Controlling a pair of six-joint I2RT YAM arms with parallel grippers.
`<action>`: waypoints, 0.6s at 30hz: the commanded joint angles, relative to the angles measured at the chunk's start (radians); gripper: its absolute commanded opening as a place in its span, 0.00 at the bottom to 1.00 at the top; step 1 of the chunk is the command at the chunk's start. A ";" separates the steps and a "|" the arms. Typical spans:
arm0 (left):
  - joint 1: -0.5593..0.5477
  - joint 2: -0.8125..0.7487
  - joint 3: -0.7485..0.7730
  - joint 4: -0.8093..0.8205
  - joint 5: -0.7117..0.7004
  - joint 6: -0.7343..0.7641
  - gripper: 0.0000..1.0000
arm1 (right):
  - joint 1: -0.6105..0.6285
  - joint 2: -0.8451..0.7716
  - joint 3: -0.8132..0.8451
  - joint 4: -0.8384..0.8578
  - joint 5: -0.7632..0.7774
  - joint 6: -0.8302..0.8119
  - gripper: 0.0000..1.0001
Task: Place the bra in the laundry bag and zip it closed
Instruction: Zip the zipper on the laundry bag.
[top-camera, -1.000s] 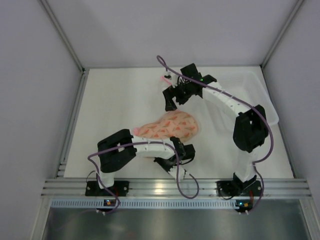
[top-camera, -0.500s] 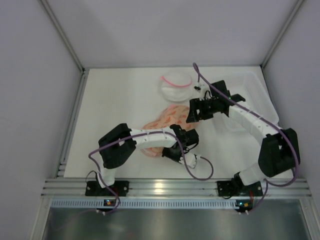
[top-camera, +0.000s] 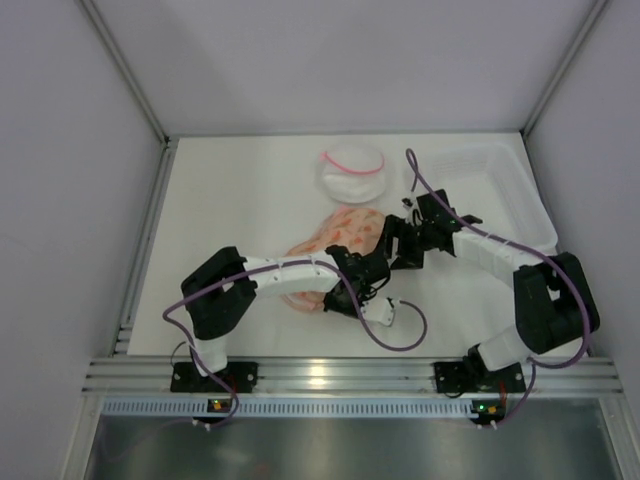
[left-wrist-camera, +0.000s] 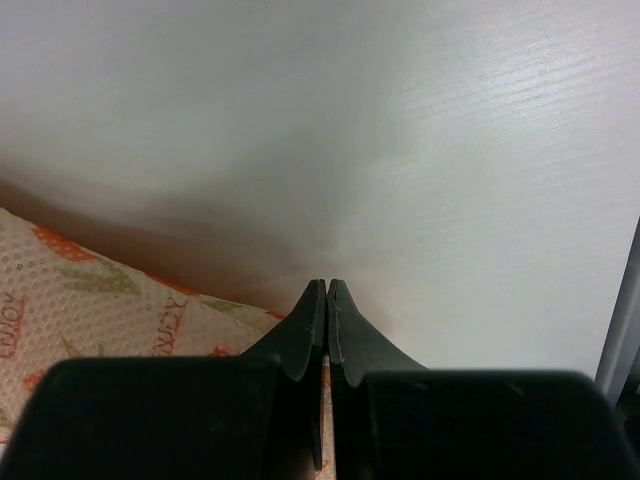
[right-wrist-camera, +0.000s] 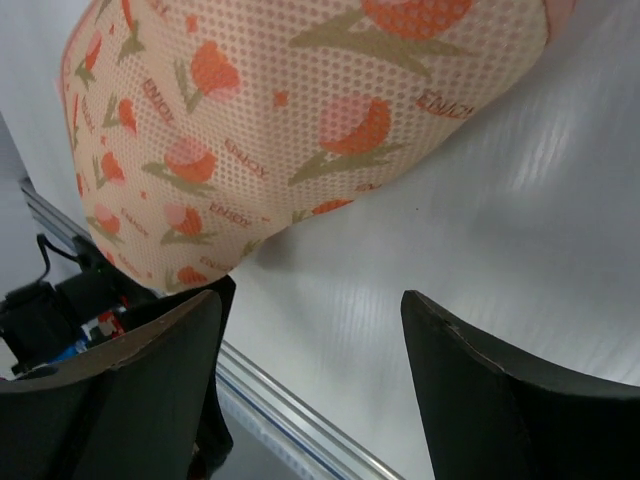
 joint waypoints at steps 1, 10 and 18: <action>0.006 -0.053 -0.031 0.043 0.024 -0.040 0.00 | 0.020 0.032 0.014 0.143 0.012 0.168 0.74; 0.015 -0.085 -0.088 0.087 0.004 -0.094 0.00 | 0.139 0.216 0.114 0.118 0.072 0.243 0.72; 0.015 -0.085 -0.071 0.097 0.050 -0.073 0.00 | 0.177 0.351 0.240 0.034 0.152 0.156 0.53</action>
